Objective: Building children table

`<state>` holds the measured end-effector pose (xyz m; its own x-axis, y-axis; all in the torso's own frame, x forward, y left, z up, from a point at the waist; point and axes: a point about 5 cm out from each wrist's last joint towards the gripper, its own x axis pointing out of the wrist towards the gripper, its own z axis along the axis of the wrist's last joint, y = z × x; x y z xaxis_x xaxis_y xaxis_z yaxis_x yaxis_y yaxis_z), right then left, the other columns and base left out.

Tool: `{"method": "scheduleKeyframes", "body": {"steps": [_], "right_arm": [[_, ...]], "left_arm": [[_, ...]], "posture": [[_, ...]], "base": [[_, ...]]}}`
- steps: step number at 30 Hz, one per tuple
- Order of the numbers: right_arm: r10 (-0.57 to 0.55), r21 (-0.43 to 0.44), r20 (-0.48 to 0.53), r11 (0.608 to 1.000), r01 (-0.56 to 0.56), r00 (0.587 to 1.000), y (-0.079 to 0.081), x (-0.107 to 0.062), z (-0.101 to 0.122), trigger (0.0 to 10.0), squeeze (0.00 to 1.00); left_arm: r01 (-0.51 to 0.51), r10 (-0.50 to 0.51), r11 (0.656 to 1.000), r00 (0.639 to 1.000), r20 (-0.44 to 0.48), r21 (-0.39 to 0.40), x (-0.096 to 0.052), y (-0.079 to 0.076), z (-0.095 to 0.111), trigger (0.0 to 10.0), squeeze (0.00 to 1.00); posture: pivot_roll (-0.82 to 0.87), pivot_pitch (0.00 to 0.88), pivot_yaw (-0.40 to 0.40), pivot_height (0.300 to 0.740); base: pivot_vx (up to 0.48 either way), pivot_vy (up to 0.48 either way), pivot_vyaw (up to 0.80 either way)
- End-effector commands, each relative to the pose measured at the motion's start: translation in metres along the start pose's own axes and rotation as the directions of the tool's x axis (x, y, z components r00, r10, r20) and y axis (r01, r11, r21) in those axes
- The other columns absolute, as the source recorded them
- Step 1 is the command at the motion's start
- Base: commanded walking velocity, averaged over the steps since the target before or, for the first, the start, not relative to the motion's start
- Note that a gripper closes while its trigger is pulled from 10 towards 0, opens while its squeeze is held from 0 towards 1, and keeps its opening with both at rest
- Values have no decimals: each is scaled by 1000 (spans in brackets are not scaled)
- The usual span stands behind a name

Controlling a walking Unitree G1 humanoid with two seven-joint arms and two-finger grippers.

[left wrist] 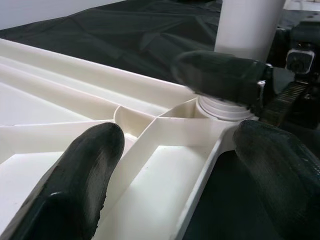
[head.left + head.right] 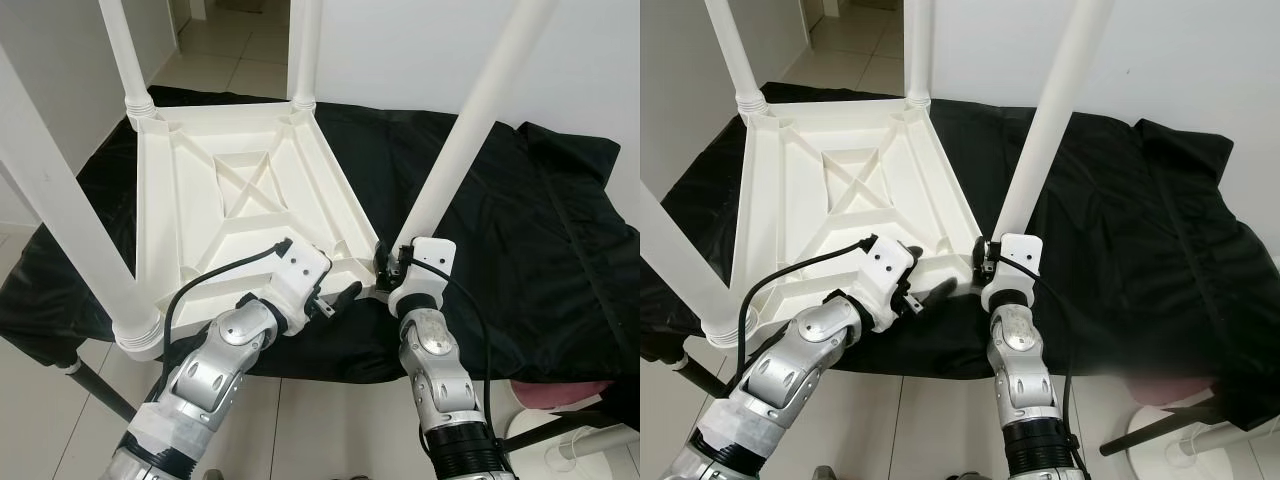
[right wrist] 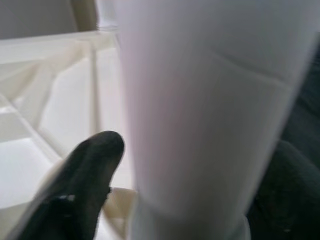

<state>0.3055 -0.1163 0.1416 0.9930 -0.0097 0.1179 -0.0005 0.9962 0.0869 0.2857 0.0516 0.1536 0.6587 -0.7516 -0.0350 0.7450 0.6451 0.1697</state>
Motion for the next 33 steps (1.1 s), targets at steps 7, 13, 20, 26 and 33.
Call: {"method": "scheduleKeyframes", "body": {"steps": [7,13,20,26,33], "right_arm": [[186,-25,6,982,-186,982,-11,-1,4,10000,0],[352,-72,-13,933,-352,936,-23,3,6,10000,0],[433,-108,-46,894,-436,900,-31,8,3,10000,0],[539,-202,-75,816,-542,839,-37,24,9,5686,0],[572,-201,-128,785,-586,810,-43,29,4,0,0]], "left_arm": [[74,-74,997,997,-7,10,0,-6,-2,10000,0],[124,-124,992,992,-11,22,-3,-11,0,10000,0],[136,-136,990,991,-13,37,-3,-13,1,10000,0],[160,-160,986,987,-10,40,0,-18,3,10000,0],[162,-162,985,987,-8,55,1,-16,6,10000,0]], "posture": [[18,56,-62,740],[25,66,-65,740],[32,66,-59,740],[32,66,-49,740],[43,61,-55,740]], "base": [[0,0,0],[0,0,0],[0,0,0],[0,0,0],[0,0,0]]}}
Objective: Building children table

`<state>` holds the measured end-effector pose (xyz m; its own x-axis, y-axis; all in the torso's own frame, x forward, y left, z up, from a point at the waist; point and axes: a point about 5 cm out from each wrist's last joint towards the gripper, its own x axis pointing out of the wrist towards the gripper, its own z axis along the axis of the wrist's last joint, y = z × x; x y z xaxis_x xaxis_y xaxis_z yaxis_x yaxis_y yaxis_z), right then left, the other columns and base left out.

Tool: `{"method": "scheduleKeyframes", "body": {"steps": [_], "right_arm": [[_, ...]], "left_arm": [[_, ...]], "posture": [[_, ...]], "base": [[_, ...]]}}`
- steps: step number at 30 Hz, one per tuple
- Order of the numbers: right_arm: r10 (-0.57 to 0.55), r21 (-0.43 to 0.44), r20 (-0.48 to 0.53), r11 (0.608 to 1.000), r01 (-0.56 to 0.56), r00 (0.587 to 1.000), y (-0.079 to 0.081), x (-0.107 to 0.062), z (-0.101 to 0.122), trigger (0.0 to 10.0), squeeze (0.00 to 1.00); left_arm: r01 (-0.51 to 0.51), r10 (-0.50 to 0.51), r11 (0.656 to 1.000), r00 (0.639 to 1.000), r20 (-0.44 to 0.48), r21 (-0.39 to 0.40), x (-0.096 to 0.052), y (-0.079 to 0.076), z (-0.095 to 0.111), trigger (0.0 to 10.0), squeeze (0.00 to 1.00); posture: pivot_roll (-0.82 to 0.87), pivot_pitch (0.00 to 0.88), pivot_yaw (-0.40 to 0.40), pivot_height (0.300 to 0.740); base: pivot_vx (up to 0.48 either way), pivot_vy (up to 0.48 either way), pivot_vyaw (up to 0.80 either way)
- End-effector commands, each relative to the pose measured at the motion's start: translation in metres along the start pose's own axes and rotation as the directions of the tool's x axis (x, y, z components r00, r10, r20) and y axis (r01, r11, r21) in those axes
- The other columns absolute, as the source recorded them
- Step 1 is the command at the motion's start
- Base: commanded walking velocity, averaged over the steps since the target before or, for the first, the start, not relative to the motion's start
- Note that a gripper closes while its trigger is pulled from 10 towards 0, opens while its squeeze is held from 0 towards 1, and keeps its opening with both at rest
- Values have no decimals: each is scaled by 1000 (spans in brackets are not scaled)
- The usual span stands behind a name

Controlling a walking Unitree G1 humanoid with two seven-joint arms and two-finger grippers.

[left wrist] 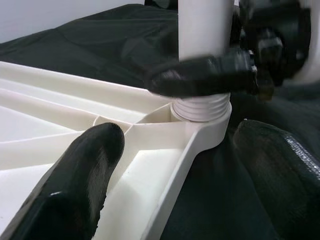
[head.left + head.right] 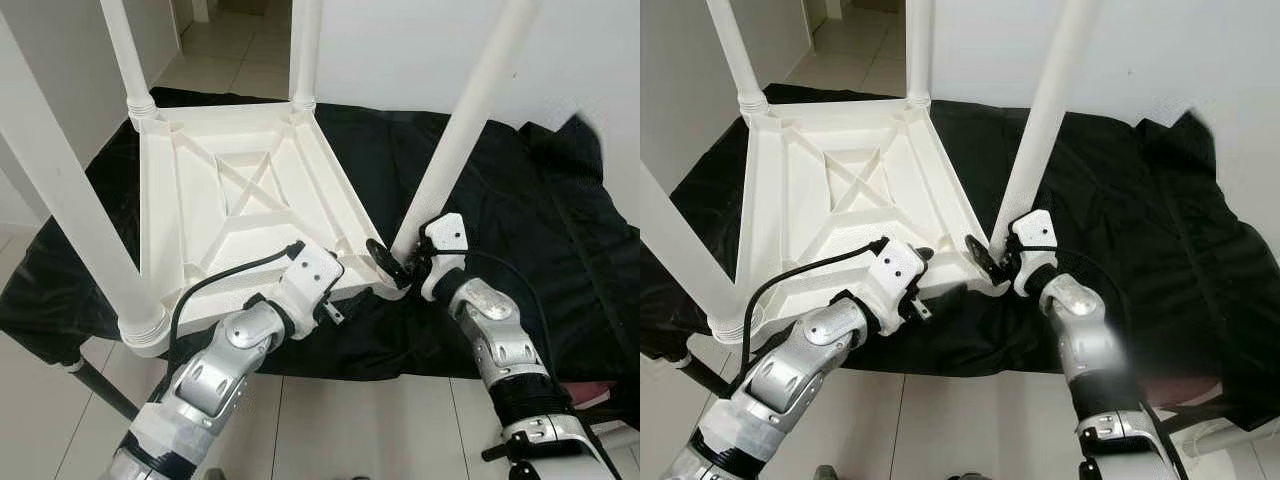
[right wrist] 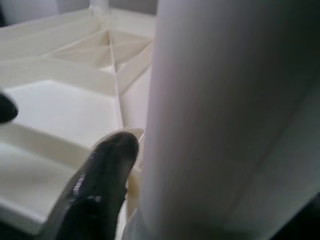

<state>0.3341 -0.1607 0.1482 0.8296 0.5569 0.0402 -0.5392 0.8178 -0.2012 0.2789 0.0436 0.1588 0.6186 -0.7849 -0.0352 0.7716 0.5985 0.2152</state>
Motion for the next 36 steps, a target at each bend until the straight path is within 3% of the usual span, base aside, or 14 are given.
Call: {"method": "scheduleKeyframes", "body": {"steps": [1,8,9,10,15,18,23,26,27,28,32,35,36], "right_arm": [[23,2,-17,1000,-23,1000,2,1,-3,0,0],[42,42,-19,998,-41,999,5,-4,-11,0,0],[41,45,-19,998,-40,999,5,-4,-12,4235,0],[32,50,-18,998,-31,999,6,-4,-13,10000,0],[-40,75,-20,996,41,999,7,-5,-14,10000,0],[-184,107,-43,976,188,982,7,-4,-11,10000,0],[-265,125,-44,955,268,963,11,-4,-8,10000,0],[-354,154,-53,921,358,934,16,-5,-6,10000,0],[-445,165,-63,878,450,893,24,-7,-5,10000,0],[-477,164,-67,861,481,876,26,-8,-5,10000,0],[-525,167,-78,831,530,848,36,-8,-4,10000,0],[-620,232,-113,743,628,776,57,-3,-2,10000,0],[-625,238,-113,737,632,772,59,-2,-1,10000,0]], "left_arm": [[111,-111,994,994,-11,6,1,-7,-1,10000,0],[111,-111,994,994,-12,9,1,-7,0,10000,0],[112,-112,994,994,-11,8,2,-7,0,10000,0],[113,-113,993,993,-12,11,2,-7,0,10000,0],[113,-112,994,994,-11,12,3,-7,0,10000,0],[112,-112,994,994,-3,0,4,-9,0,10000,0],[118,-118,993,993,-2,-5,4,-10,0,10000,0],[122,-122,993,993,-7,-1,4,-9,0,10000,0],[131,-131,991,991,-14,4,3,-9,-1,10000,0],[134,-134,991,991,-15,5,2,-9,-1,10000,0],[135,-135,991,991,-19,7,2,-9,-2,10000,0],[137,-137,991,990,-22,-1,0,-9,-2,10000,0],[137,-137,991,990,-21,-3,0,-9,-2,10000,0]], "posture": [[43,61,-55,740],[36,61,-58,740],[32,61,-57,740],[30,61,-57,740],[24,65,-58,740],[18,71,-55,740],[15,74,-52,740],[18,75,-53,740],[19,75,-52,740],[18,75,-52,740],[17,73,-52,740],[18,78,-45,740],[18,78,-45,740]], "base": [[0,0,0],[0,0,0],[0,0,0],[0,0,0],[0,0,0],[0,0,0],[0,0,0],[0,0,0],[0,0,0],[0,0,0],[0,0,0],[0,0,0],[0,0,0]]}}
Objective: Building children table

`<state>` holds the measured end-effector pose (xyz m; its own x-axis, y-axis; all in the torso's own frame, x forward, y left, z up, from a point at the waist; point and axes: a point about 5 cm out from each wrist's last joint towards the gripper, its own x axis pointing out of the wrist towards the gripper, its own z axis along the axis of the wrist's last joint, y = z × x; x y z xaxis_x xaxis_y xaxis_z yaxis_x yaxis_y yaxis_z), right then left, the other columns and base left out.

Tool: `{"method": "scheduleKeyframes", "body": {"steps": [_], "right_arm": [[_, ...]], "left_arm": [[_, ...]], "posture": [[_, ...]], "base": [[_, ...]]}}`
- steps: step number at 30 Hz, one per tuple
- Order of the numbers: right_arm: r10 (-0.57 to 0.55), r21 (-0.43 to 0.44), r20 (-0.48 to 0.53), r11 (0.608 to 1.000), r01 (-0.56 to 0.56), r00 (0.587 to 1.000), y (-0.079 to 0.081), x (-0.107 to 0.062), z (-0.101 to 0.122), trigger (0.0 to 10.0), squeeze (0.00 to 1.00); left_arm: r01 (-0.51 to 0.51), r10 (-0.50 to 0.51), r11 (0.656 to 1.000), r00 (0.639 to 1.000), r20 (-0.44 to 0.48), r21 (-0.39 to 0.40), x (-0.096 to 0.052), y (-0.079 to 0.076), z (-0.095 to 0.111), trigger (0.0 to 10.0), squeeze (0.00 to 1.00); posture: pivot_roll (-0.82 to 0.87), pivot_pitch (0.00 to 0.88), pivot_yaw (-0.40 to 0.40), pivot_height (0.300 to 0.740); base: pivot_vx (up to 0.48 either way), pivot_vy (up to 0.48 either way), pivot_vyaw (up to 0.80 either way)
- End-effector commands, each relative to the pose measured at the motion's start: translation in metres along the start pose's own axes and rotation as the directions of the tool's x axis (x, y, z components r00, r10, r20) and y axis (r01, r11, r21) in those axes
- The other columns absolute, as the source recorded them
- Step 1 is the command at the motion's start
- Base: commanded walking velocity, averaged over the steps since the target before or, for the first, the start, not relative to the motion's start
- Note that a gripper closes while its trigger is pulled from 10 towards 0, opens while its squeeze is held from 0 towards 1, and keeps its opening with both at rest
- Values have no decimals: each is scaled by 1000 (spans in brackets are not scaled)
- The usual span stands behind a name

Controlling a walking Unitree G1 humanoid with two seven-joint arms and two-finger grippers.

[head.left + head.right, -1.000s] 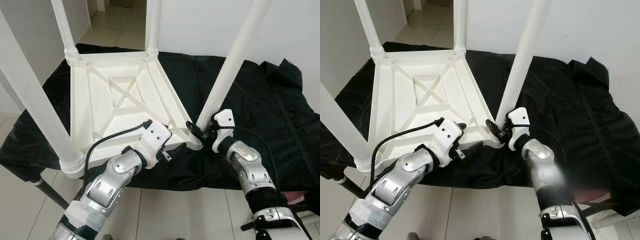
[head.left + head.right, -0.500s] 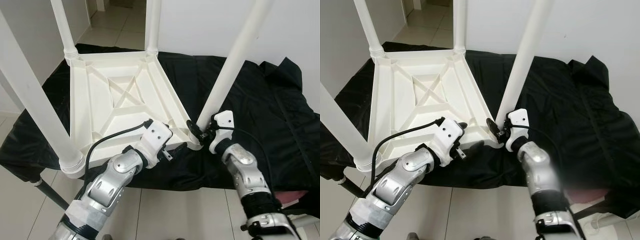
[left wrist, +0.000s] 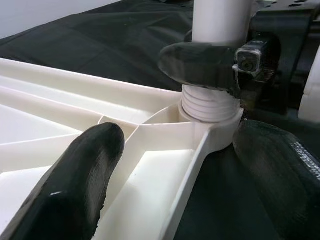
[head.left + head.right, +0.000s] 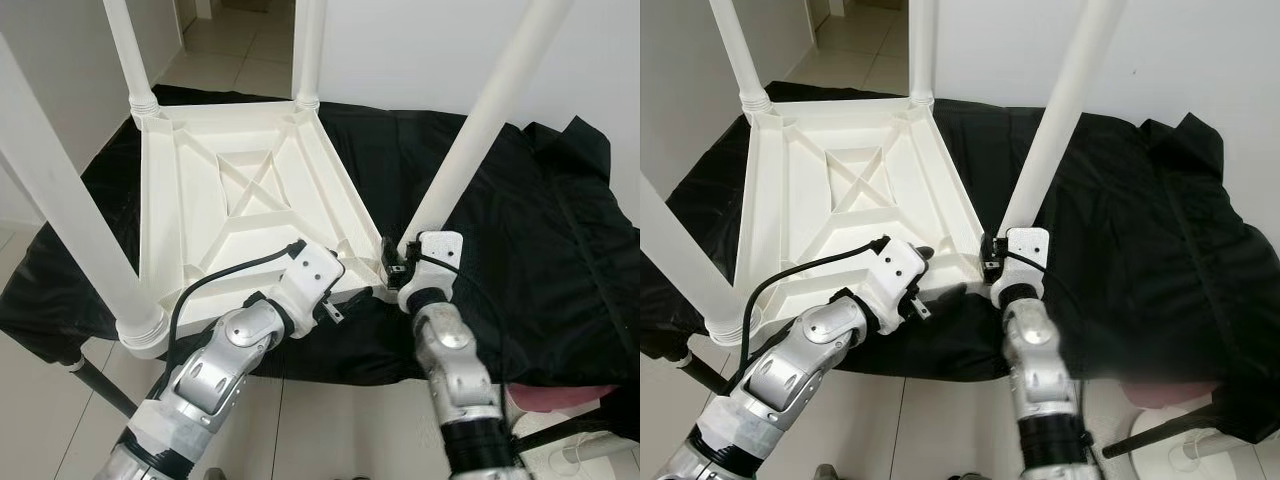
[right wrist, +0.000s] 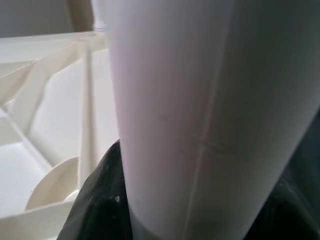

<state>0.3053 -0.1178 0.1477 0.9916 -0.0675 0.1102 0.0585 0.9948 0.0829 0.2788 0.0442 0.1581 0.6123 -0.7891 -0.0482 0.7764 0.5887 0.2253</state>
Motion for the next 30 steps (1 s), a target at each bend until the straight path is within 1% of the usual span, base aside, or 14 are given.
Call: {"method": "scheduleKeyframes", "body": {"steps": [1,8,9,10,14,17,18,19,20,24,25,26,28,30], "right_arm": [[-18,28,-54,999,19,998,6,-6,-9,10000,0],[-9,20,-37,1000,10,999,3,-4,-3,10000,0],[-5,27,-36,1000,6,999,2,-4,-3,10000,639],[-5,31,-37,999,6,999,2,-4,-3,10000,1000],[13,36,-9,999,-13,1000,0,-4,2,10000,1000],[63,29,5,998,-63,998,-2,-5,6,10000,1000],[94,17,13,995,-94,996,-5,-5,7,10000,718],[112,9,17,994,-112,994,-7,-5,8,10000,718],[148,10,18,989,-148,989,-9,-6,9,10000,0],[186,14,17,982,-186,982,-12,-6,9,10000,0],[259,19,17,966,-259,966,-15,-6,11,10000,0],[259,19,17,966,-259,966,-15,-6,11,10000,0],[393,-48,9,919,-392,920,-25,-6,12,10000,0],[393,-48,9,919,-392,920,-25,-6,12,10000,0]], "left_arm": [[130,-130,992,991,-10,-11,0,-9,-2,10000,0],[158,-157,987,987,-19,7,0,-12,-1,10000,0],[157,-157,988,987,-20,9,0,-11,-1,10000,0],[155,-155,988,988,-19,9,0,-10,-1,10000,0],[146,-146,989,989,-15,10,1,-7,0,10000,0],[144,-144,990,990,-6,5,2,-7,2,10000,0],[150,-150,989,989,-3,5,2,-9,2,10000,0],[154,-154,988,988,-1,6,2,-10,2,10000,0],[154,-154,988,988,-1,6,3,-10,2,10000,0],[154,-154,988,988,-1,5,3,-10,2,10000,0],[154,-154,988,988,-1,4,4,-10,2,10000,0],[154,-154,988,988,-1,4,4,-10,2,10000,0],[155,-155,988,988,-2,9,5,-9,3,10000,0],[155,-155,988,988,-2,9,5,-9,3,10000,0]], "posture": [[17,78,-37,740],[19,75,-29,740],[17,74,-26,740],[18,74,-26,740],[12,76,-22,740],[8,79,-24,740],[-1,77,-26,740],[-1,77,-26,740],[-5,76,-26,740],[-8,75,-24,740],[-11,73,-22,740],[-11,73,-22,740],[-5,72,-22,740],[-5,72,-22,740]], "base": [[0,0,0],[0,0,0],[0,0,0],[0,0,0],[0,0,0],[0,0,0],[0,0,0],[0,0,0],[0,0,0],[0,0,0],[0,0,0],[0,0,0],[0,0,0],[0,0,0]]}}
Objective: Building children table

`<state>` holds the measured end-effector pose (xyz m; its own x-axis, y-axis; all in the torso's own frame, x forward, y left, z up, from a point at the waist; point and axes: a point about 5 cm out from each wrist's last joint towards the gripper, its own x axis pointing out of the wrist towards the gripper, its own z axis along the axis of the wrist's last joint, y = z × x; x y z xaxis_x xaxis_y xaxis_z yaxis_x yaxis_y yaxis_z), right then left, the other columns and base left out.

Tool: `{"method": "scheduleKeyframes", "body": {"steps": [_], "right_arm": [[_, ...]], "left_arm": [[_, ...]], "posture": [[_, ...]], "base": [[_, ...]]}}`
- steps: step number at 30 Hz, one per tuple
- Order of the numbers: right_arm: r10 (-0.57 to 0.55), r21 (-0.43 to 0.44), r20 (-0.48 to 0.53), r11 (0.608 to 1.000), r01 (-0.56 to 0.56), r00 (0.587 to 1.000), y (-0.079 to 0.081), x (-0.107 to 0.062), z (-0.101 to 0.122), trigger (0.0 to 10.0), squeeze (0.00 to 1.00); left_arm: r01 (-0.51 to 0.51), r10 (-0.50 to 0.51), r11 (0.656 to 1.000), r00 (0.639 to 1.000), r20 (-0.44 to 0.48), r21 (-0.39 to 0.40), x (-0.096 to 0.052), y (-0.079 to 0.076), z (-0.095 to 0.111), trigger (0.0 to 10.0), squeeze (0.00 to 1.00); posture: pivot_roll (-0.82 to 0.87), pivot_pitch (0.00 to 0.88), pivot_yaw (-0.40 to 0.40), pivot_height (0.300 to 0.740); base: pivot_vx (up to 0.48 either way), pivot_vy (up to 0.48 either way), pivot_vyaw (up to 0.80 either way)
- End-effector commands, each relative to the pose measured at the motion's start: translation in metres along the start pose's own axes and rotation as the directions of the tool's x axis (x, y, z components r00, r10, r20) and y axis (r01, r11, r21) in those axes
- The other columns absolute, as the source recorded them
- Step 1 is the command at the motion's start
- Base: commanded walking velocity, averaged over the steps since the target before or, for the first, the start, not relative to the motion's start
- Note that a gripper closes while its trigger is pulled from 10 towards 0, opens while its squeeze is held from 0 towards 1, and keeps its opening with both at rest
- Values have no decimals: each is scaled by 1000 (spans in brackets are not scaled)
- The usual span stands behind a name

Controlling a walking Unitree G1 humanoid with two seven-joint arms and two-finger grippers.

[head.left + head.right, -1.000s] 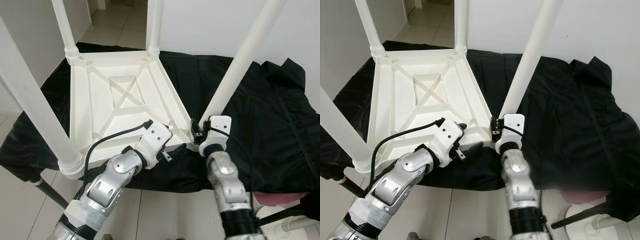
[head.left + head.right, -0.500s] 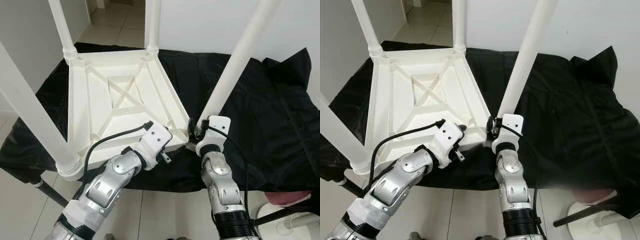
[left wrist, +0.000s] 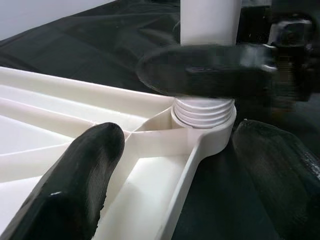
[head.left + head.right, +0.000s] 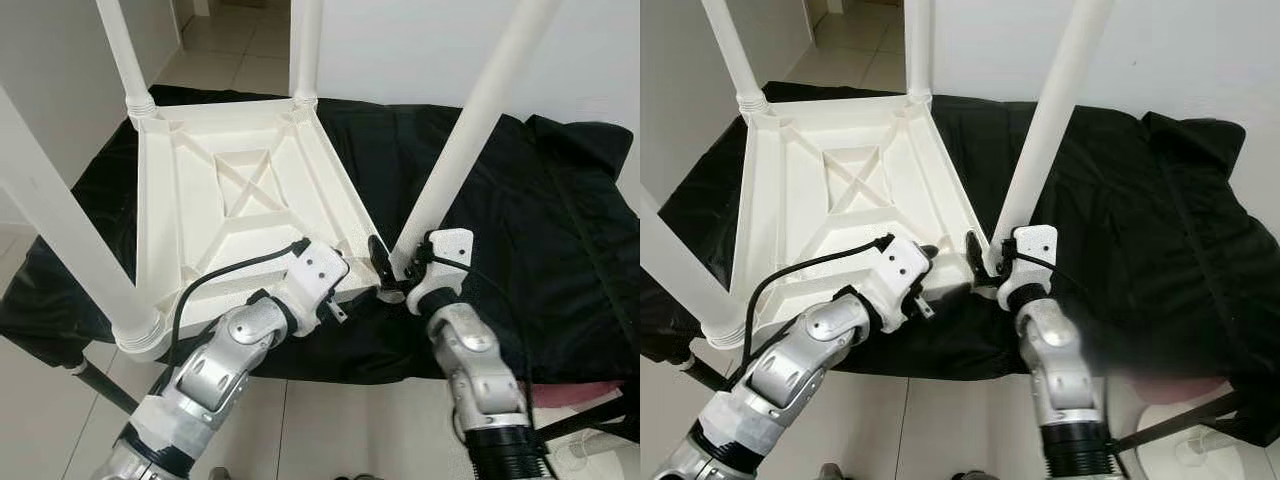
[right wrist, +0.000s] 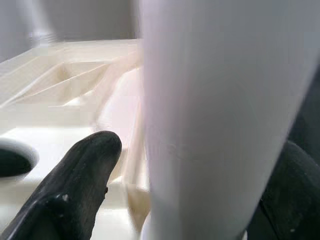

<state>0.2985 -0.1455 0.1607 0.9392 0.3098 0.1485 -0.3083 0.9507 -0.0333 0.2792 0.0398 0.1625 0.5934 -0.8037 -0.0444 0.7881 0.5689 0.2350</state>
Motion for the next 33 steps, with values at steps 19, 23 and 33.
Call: {"method": "scheduleKeyframes", "body": {"steps": [19,23,33], "right_arm": [[349,-127,-160,920,-370,923,-25,20,-16,0,0],[369,-129,-181,910,-394,912,-26,19,-20,0,0],[342,-104,-166,927,-361,925,-27,16,-25,10000,0]], "left_arm": [[123,-123,992,992,-13,10,1,-5,-1,10000,0],[116,-116,993,993,-12,11,0,-4,-1,10000,0],[125,-124,992,992,-12,9,0,-8,-2,10000,0]], "posture": [[30,55,-40,740],[33,49,-46,740],[28,49,-51,740]], "base": [[0,0,0],[0,0,0],[0,0,0]]}}
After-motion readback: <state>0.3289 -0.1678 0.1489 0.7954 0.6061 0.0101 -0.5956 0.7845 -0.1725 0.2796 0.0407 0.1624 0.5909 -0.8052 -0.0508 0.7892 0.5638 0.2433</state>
